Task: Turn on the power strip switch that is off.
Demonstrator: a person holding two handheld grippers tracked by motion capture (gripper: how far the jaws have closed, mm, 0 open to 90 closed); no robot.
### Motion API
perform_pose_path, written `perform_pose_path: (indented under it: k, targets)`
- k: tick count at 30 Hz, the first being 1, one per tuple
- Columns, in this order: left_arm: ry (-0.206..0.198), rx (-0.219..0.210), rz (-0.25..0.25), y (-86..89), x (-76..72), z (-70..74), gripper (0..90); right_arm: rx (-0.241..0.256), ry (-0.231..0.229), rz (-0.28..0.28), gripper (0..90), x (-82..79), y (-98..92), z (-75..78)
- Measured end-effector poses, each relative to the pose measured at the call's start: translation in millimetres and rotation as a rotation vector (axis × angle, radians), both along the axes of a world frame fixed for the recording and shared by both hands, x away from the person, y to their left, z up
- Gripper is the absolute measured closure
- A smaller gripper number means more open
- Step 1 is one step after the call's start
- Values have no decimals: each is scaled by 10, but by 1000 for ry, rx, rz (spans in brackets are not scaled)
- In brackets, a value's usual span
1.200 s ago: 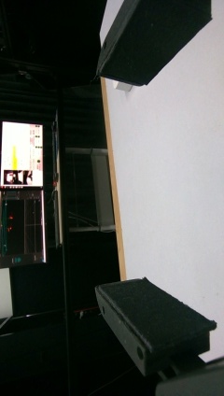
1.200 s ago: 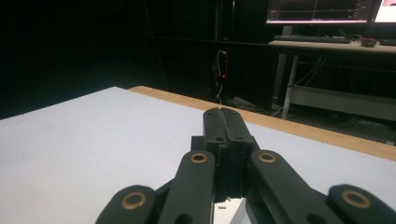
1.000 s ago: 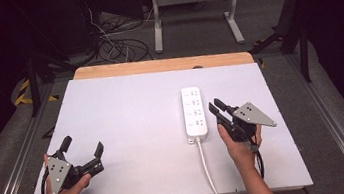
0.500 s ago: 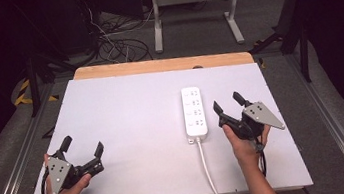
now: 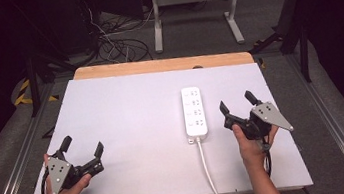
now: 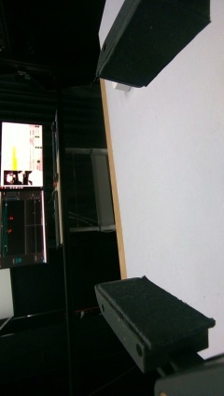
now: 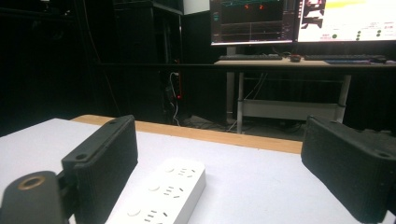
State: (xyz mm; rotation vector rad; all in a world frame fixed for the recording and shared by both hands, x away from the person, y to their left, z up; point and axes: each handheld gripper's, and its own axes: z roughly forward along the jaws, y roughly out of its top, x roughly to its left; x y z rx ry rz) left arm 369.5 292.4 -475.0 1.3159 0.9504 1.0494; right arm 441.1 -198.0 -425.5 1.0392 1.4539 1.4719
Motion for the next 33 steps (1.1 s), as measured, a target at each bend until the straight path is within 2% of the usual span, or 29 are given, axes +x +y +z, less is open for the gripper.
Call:
perform_pose_path:
  k: [8, 33]
  targets:
    - [0, 0, 0, 0, -1, 0, 20, -2, -3, 3, 111, -6, -32, 3]
    - [1, -4, 2, 13, -15, 2, 20, -14, 28, 2, 133, 19, -32, -19]
